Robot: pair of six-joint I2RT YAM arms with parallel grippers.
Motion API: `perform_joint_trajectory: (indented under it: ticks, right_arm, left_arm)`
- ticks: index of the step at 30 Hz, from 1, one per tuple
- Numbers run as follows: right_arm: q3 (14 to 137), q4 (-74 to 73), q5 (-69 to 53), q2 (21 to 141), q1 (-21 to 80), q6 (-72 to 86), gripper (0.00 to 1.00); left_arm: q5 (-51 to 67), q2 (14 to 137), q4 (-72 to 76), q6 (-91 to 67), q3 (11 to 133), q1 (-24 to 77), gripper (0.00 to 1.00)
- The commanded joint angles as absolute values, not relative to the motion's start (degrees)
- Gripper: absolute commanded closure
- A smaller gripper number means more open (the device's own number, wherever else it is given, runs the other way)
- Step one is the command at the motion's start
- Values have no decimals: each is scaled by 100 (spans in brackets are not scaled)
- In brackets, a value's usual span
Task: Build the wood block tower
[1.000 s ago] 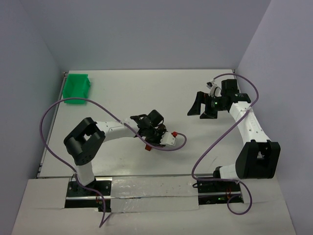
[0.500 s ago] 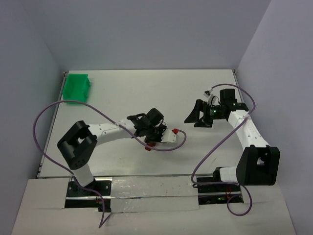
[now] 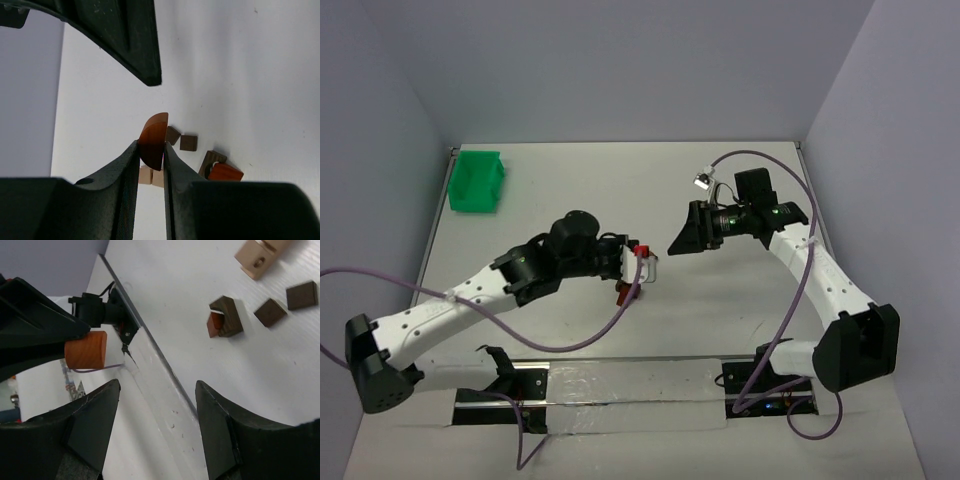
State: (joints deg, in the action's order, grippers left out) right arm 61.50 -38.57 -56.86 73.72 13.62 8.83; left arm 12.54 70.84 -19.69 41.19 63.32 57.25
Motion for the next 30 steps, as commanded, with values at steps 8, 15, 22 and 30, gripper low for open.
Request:
perform_joint_trajectory:
  ticks: [8,15,22,30]
  right_arm:
    - [6769,-3004,-5747,7145,2409,1784,31]
    - [6963,-2939,-5447,7373,2916,2026,31]
    - [7051,-3316,-4891,7678,3507,1896,33]
    - [6788,-3024,-4513,7474,3568,2132,38]
  left_arm:
    - [1862,5551,-1823,5262,5118,5832,100]
    - [1767,5491,-1725,5679,4955,5854,100]
    - [1711,5496,-1687,5736,4948,5854,100]
    - [1442,5391,-1370,5327,4849,5854,100]
